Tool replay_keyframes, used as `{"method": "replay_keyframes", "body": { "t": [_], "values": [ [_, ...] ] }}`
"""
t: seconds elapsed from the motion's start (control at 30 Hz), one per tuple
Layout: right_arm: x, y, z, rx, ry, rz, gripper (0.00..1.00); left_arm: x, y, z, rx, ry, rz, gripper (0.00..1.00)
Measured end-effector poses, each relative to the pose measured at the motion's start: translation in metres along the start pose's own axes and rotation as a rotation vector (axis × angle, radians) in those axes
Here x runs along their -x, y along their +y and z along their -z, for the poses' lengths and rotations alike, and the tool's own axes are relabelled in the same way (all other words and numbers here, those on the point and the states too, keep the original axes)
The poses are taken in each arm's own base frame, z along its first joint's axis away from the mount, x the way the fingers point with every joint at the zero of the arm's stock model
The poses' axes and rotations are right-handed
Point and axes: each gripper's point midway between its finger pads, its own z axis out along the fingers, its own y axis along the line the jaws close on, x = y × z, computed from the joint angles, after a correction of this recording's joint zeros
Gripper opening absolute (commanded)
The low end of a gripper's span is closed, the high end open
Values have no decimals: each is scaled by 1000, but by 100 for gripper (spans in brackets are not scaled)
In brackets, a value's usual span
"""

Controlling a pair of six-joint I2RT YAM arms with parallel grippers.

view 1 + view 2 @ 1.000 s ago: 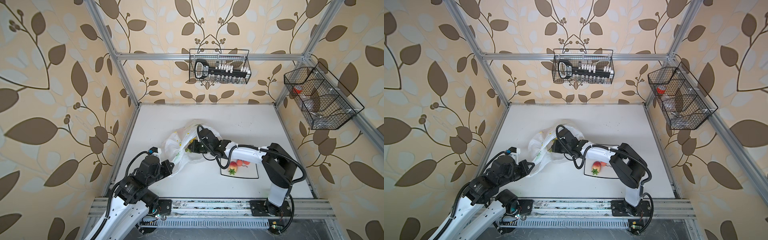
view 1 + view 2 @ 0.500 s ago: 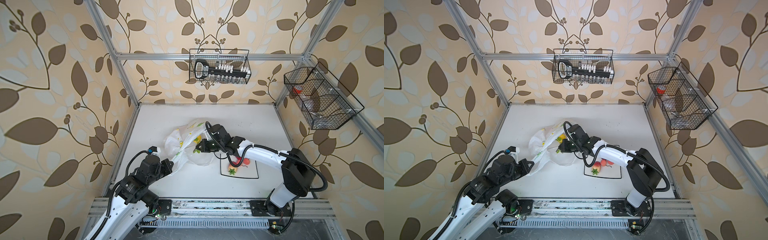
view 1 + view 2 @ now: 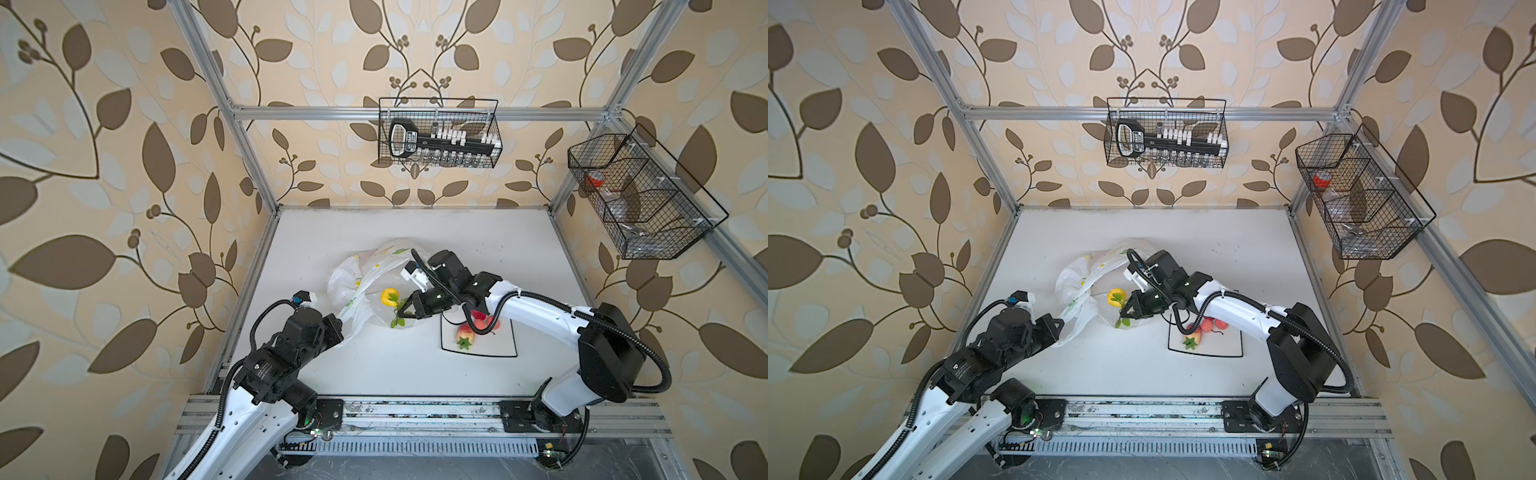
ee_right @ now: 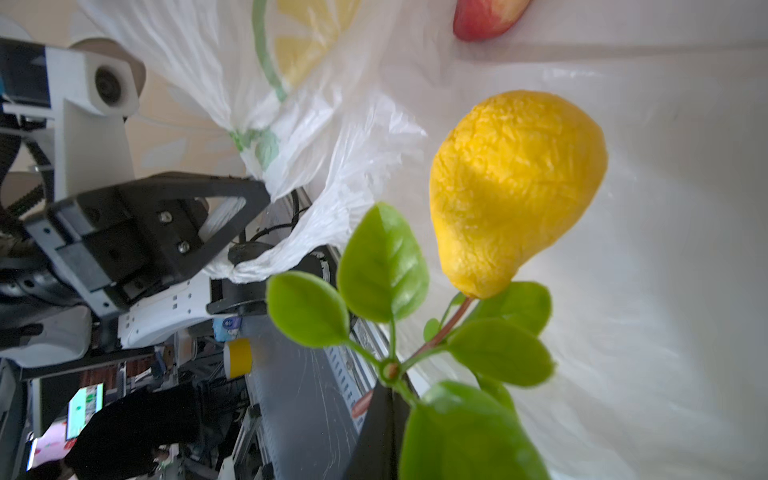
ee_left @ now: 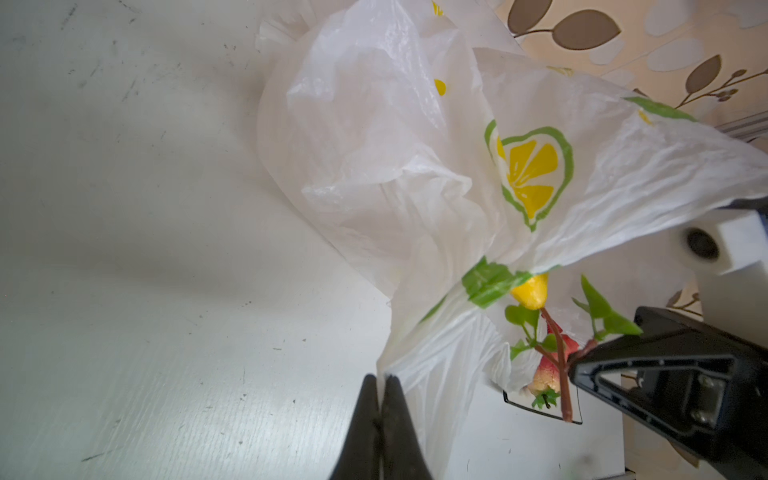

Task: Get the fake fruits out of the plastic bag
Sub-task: 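Lift the leafy-stemmed yellow lemon out of the bag with the right gripper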

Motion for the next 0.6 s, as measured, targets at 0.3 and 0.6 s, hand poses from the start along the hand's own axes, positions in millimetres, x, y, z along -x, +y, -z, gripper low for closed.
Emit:
{"method": "replay_keyframes", "body": {
  "t": [0.3,0.6],
  "values": [
    [-26,19,-8,97,111,56,0,23,6,-8,97,-91,30,0],
    [-33,53,14,217,123,146,0,41,17,-10,201,-183,68,0]
  ]
}}
